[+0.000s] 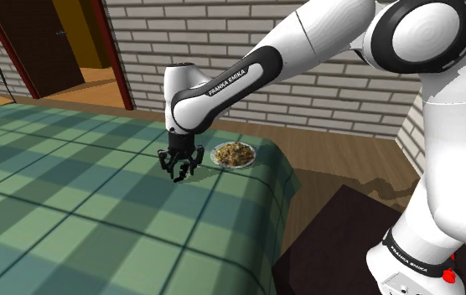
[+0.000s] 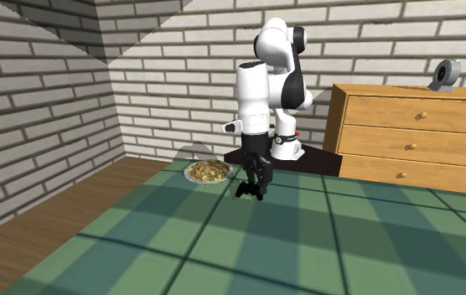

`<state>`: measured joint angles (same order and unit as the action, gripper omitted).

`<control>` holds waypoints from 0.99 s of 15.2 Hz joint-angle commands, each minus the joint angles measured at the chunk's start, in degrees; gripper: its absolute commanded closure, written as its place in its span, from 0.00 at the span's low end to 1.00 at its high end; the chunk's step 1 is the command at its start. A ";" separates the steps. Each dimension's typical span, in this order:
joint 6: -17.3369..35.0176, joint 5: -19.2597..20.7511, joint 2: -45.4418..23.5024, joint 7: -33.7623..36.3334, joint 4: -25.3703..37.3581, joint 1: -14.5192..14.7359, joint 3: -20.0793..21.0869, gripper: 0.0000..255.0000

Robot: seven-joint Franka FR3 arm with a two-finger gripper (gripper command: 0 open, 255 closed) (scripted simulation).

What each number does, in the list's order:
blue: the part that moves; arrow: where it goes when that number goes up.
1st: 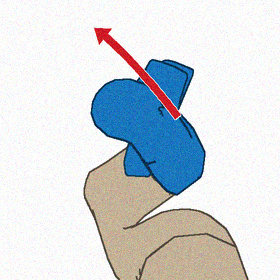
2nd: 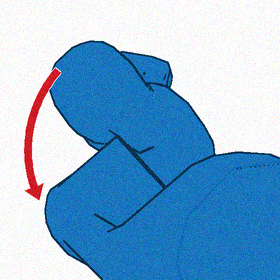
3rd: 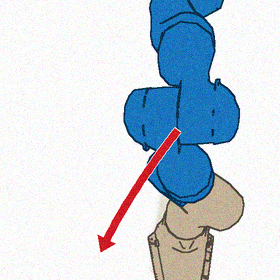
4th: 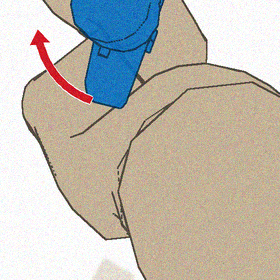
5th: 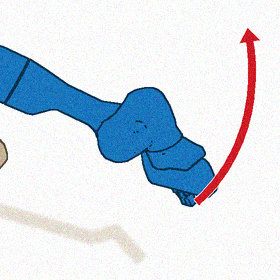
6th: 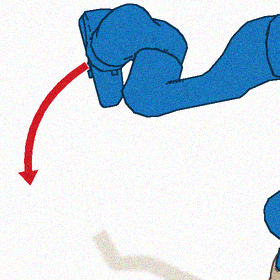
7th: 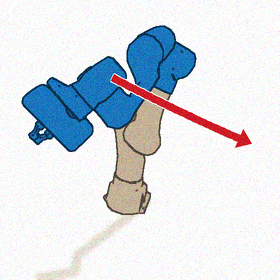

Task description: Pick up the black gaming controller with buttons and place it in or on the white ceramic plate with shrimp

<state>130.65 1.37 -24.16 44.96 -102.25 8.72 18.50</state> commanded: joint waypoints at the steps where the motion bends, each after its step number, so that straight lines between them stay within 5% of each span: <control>1: 0.00 0.00 0.00 0.00 0.00 0.00 0.00 1.00; 15: -3.80 -0.66 2.14 -0.10 1.74 -0.28 0.36 1.00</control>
<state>127.54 0.80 -22.31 44.87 -100.91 8.48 18.82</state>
